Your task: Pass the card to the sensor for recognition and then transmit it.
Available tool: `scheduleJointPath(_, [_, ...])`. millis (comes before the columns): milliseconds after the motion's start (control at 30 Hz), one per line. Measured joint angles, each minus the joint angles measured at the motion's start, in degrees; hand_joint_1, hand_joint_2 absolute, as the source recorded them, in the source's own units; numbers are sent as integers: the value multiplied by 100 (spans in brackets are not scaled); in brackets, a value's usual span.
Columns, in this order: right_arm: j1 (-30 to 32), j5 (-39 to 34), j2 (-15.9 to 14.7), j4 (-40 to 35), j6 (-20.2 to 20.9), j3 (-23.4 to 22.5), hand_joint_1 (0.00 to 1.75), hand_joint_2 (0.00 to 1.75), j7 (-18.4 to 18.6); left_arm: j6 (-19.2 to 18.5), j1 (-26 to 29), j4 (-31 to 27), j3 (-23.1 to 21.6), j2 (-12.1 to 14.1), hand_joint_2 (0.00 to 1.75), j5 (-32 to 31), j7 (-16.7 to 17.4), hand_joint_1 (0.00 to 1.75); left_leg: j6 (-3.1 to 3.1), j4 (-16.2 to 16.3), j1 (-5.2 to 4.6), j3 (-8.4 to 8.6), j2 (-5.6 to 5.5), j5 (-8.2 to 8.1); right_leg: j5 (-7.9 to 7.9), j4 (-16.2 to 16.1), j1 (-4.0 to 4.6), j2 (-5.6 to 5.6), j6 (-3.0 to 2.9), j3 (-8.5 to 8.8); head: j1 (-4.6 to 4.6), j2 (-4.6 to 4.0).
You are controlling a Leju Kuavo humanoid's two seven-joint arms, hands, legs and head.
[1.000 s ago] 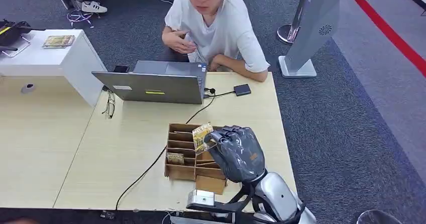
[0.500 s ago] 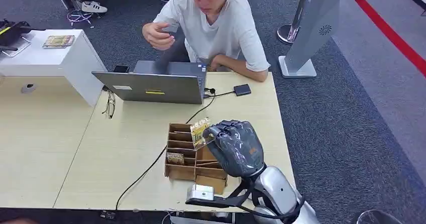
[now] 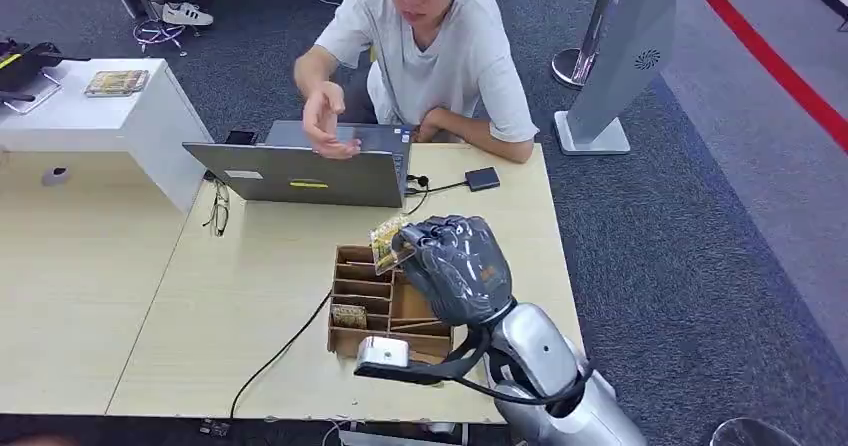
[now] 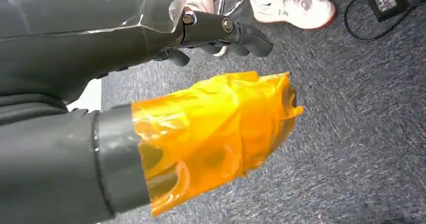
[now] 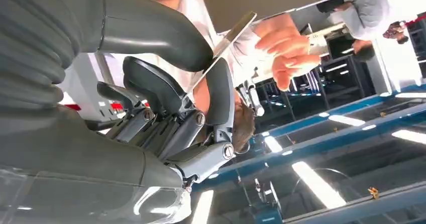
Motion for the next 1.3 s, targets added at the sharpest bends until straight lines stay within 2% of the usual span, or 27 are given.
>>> scheduleJointPath(533, [-710,85,284,586,385,39,175,175,308,4,-205,72,-205,61,0,-123,153,0,-1,0,0,0,-1,1,2,1,0,0,0,0,2,0])
scheduleJointPath(1200, [-810,-118,531,1086,538,120,173,175,291,39,-393,249,-494,125,0,6,282,0,-1,0,0,-1,-2,1,1,1,0,-1,0,-1,2,0])
scheduleJointPath(1267, [-809,-116,536,1108,538,131,145,175,291,42,-398,251,-520,129,0,17,286,0,-1,0,0,-2,-3,1,1,1,0,-2,0,0,2,0])
scheduleJointPath(1300, [-810,-114,536,1121,538,136,145,175,291,42,-401,254,-531,131,0,17,286,0,-1,0,0,-2,-2,1,1,1,0,-2,0,0,2,0])
